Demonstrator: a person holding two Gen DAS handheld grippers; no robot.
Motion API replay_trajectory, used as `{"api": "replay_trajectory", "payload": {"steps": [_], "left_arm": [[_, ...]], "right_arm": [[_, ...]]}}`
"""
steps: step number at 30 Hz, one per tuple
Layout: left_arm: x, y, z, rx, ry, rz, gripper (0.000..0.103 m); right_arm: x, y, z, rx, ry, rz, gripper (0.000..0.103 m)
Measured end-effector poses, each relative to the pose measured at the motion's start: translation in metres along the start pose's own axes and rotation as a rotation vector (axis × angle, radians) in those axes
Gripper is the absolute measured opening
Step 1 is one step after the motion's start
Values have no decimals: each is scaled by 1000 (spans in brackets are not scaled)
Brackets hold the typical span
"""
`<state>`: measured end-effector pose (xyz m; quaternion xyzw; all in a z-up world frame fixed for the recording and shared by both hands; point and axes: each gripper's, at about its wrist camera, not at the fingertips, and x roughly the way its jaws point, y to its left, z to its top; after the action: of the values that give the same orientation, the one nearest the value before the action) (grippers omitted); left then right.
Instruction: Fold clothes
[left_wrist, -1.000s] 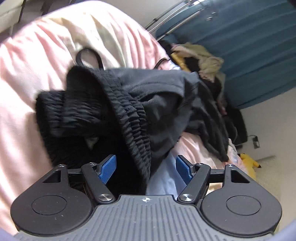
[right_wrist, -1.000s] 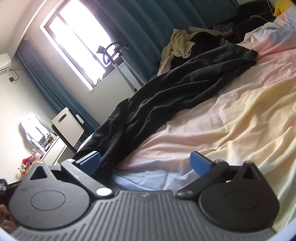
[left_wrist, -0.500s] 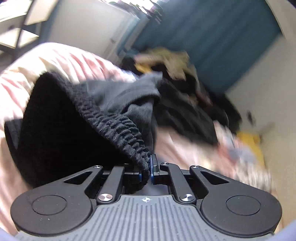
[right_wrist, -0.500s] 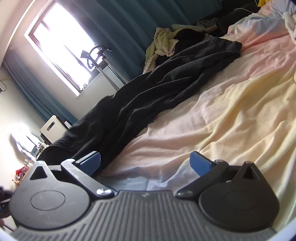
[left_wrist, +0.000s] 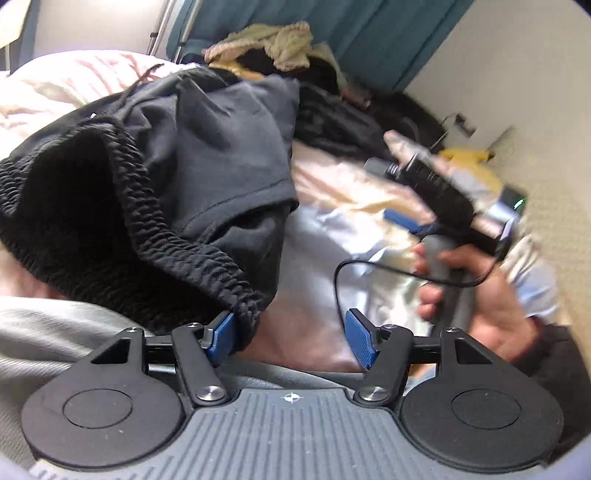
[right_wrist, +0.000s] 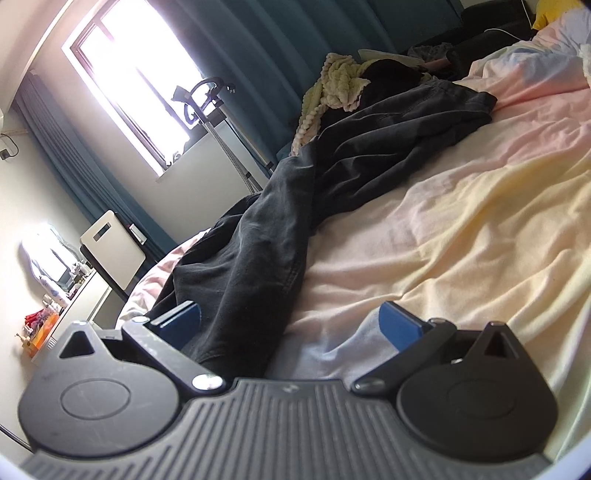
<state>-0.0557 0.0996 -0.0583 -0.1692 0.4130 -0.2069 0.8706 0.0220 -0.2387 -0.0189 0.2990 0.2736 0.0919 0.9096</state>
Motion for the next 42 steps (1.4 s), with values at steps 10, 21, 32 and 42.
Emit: {"api": "replay_trajectory", "payload": {"steps": [10,21,32,42], "left_arm": [[-82,151,43,-530,-250,-37,75],[-3,273,57,-884,-258,-33,66],[-80,252,148,-596,-500,192,9],[-78,291,298,-512,-553,471,10]], "right_arm": [[4,0,-2,-12,14,-12,103],[17,-12,-8,63,83,-17,103],[28,-27,-13,172,130,-10,103],[34,-28,3,135,77,-41,103]]}}
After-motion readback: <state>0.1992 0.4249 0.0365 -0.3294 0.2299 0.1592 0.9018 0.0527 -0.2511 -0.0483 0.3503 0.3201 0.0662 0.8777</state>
